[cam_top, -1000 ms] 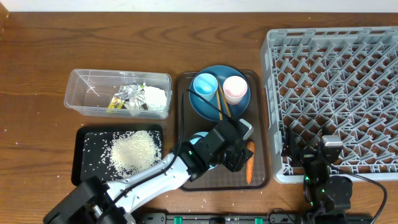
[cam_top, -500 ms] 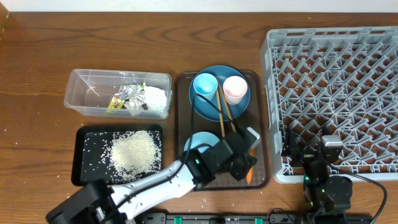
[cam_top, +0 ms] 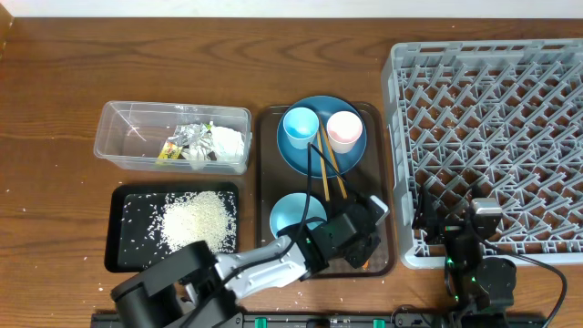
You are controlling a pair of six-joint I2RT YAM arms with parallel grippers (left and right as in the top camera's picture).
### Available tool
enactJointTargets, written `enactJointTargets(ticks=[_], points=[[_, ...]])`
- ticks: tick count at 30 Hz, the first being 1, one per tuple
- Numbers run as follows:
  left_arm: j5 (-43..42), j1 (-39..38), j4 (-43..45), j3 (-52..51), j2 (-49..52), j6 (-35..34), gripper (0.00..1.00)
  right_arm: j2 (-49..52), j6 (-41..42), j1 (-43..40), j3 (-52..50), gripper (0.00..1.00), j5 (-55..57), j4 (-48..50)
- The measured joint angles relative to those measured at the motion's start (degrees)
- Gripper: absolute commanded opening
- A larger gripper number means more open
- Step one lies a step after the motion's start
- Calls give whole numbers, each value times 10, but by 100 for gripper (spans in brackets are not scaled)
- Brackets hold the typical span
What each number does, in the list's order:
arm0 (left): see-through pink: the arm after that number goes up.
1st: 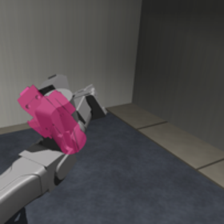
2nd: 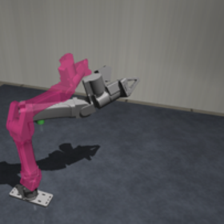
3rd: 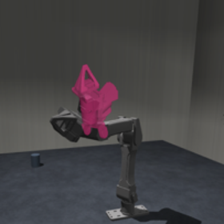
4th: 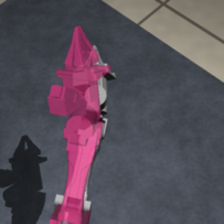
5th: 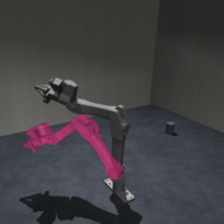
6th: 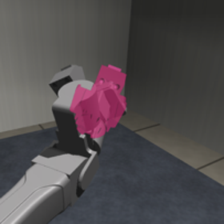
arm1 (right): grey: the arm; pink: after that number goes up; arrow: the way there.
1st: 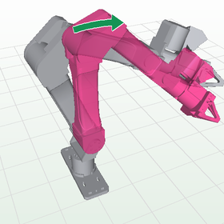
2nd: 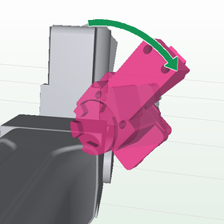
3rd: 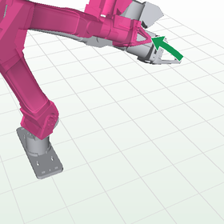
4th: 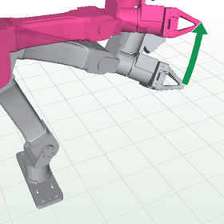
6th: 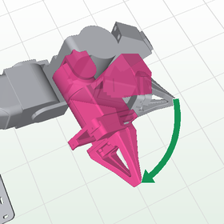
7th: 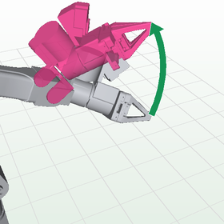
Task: Sort waste into correct bins and load items into the dishwasher rack
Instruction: 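Carry the blue bowl right and set it down on the brown tray, then grasp the carrot with the left gripper and drop it on the black tray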
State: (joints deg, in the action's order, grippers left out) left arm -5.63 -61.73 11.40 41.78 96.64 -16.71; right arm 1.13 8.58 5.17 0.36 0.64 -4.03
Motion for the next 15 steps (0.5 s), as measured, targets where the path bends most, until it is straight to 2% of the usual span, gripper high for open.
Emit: enactJointTargets(ticks=[11,15], points=[[0,0,7,0,28,0,55,0,0,0,0,99,0,0],[0,0,7,0,28,0,50,0,0,0,0,99,0,0]])
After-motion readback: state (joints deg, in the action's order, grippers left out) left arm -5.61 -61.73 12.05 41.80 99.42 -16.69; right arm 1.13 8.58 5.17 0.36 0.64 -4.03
